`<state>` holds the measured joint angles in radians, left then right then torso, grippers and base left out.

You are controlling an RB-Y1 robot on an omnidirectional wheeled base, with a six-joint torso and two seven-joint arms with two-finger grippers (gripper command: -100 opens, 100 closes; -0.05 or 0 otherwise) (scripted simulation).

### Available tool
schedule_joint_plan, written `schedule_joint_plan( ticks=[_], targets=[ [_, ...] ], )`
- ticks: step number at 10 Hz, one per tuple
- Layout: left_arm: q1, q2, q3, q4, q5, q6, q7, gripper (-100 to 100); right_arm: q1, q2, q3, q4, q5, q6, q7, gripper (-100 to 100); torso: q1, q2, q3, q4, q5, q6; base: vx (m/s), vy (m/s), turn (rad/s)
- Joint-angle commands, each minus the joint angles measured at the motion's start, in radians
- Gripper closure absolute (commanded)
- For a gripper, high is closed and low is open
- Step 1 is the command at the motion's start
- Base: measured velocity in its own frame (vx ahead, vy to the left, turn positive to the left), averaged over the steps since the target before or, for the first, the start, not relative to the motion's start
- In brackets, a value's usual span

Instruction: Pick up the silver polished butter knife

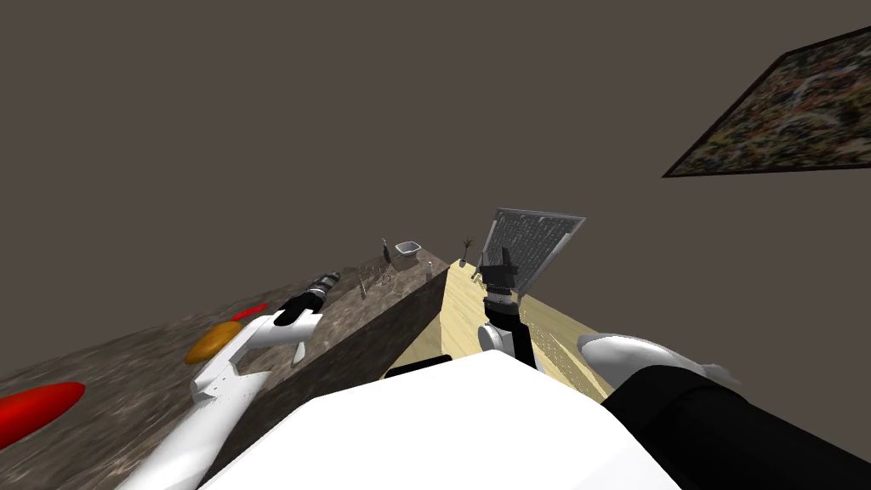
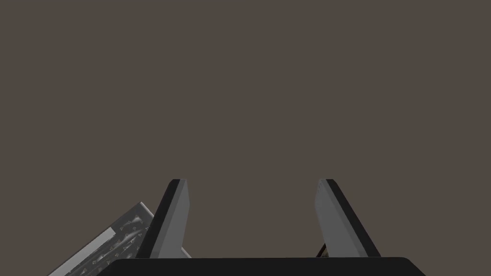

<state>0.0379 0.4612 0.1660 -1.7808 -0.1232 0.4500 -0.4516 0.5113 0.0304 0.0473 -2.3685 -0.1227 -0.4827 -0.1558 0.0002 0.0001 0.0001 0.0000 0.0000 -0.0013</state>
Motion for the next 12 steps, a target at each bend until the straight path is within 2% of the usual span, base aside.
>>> schedule_joint_plan(
  ticks=[1,2,3,4,5,6,7,8,9,10,11,12],
  targets=[
    [-0.026,0.009,-0.005,0.046,0.008,0.050,-0.024,-100,0.000,0.000,0.000,0.000,0.000,0.000,0.000,0,0.000,0.000,0.000,0.000,0.000,0.000,0.010,-0.007,-0.148],
    [-0.026,0.009,-0.005,0.046,0.008,0.065,-0.024,-100,0.000,0.000,0.000,0.000,0.000,0.000,0.000,0,0.000,0.000,0.000,0.000,0.000,0.001,0.011,-0.004,-0.116],
    [-0.050,0.017,-0.011,0.087,0.017,0.100,-0.047,-100,0.000,0.000,0.000,0.000,0.000,0.000,0.000,0,0.000,0.000,0.000,0.000,0.000,0.000,0.017,-0.007,-0.162],
    [-0.050,0.017,-0.011,0.087,0.017,0.120,-0.047,-100,0.000,0.000,0.000,0.000,0.000,0.000,0.000,0,0.000,-0.001,0.000,0.000,0.000,0.001,0.015,-0.003,-0.070],
    [-0.072,0.025,-0.017,0.126,0.026,0.151,-0.070,-100,0.000,0.000,0.000,0.000,0.000,0.000,0.000,0,0.000,-0.001,0.000,0.000,0.000,0.000,0.016,-0.005,-0.137],
    [-0.072,0.025,-0.017,0.128,0.026,0.174,-0.070,-100,0.000,0.000,0.000,0.000,0.000,0.000,0.000,0,0.000,-0.001,-0.001,0.000,0.000,0.001,0.015,-0.002,-0.098],
    [-0.095,0.033,-0.024,0.160,0.035,0.211,-0.092,-100,0.000,0.000,0.000,0.000,0.000,0.000,0.000,0,0.000,-0.001,0.000,0.000,0.000,0.000,0.016,-0.005,-0.172],
    [-0.095,0.033,-0.024,0.169,0.035,0.227,-0.092,-100,0.000,0.000,0.000,0.000,0.000,0.000,0.000,0,0.000,-0.001,0.000,0.000,0.000,0.001,0.013,0.000,-0.076],
    [-0.116,0.041,-0.031,0.208,0.044,0.263,-0.114,-100,0.000,0.000,0.000,0.000,0.000,0.000,0.000,0,0.000,-0.001,0.000,0.000,0.000,0.000,0.018,-0.004,-0.147],
    [-0.116,0.041,-0.031,0.208,0.044,0.278,-0.114,-100,0.000,0.000,0.000,0.000,0.000,0.000,0.000,0,0.000,-0.001,-0.001,0.000,0.000,0.001,0.017,0.002,-0.075],
    [-0.137,0.048,-0.037,0.246,0.053,0.314,-0.134,-100,0.000,0.000,0.000,0.000,0.000,0.000,0.000,0,0.000,-0.001,0.000,0.000,0.000,0.000,0.018,0.001,-0.129],
    [-0.137,0.048,-0.037,0.246,0.053,0.326,-0.134,-100,0.000,0.000,0.000,0.000,0.000,0.000,0.000,0,0.000,-0.001,-0.001,0.000,0.000,0.000,0.013,0.003,-0.070]
  ],
)
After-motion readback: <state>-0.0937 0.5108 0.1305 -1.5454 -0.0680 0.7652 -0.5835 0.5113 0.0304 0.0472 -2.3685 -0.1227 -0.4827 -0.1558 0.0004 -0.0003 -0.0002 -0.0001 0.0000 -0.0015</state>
